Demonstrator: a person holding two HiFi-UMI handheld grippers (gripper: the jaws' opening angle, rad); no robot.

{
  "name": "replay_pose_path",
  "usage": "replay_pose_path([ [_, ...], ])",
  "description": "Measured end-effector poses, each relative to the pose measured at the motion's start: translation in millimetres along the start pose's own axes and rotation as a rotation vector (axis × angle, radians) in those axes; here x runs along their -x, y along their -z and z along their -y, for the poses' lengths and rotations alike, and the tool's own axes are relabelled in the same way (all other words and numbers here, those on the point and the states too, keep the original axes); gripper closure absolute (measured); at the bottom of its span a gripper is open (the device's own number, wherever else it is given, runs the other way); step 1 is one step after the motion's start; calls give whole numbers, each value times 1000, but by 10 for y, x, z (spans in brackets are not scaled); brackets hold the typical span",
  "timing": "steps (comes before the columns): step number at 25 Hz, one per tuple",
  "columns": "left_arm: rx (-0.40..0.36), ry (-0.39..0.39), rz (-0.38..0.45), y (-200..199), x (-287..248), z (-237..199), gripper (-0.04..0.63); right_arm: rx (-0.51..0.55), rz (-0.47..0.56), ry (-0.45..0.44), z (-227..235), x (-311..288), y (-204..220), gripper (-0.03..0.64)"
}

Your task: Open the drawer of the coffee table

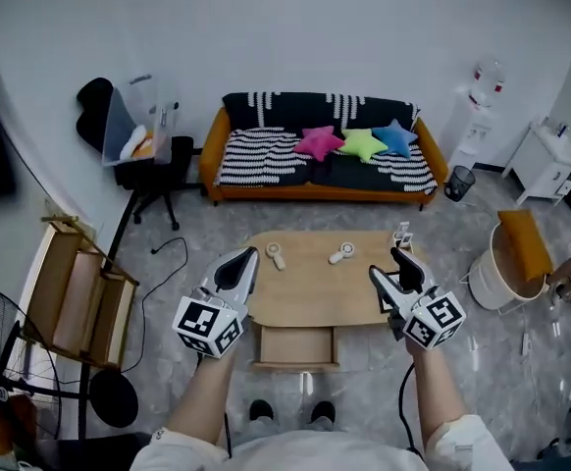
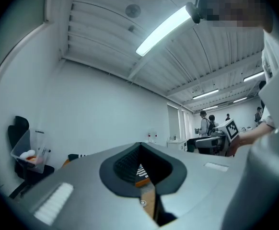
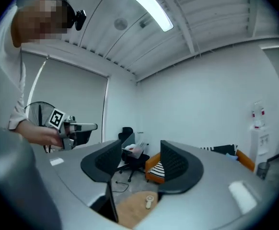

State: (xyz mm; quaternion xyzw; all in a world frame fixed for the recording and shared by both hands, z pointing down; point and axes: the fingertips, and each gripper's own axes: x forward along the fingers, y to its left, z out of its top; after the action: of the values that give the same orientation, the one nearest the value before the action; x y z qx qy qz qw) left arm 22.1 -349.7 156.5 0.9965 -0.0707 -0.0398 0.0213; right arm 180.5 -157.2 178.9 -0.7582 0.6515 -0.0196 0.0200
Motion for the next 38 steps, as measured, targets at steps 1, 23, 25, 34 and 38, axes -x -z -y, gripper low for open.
replay_pose_path([
  [1, 0, -1, 1, -32, -5, 14, 597, 0, 7, 23, 41, 3, -44, 378],
  [23, -19, -79, -13, -177, -93, -165, 597, 85, -7, 254, 559, 381, -274, 612],
  [25, -18, -78, -14, -169, -106, -153, 597, 85, -7, 261, 577, 416, -271, 612],
  [34, -22, -64, -10, -184, -111, 7, 597, 121, -11, 252, 530, 497, -295, 614],
  [38, -21, -76, -5, -199, -98, 13, 597, 133, -1, 245, 535, 498, -357, 614],
])
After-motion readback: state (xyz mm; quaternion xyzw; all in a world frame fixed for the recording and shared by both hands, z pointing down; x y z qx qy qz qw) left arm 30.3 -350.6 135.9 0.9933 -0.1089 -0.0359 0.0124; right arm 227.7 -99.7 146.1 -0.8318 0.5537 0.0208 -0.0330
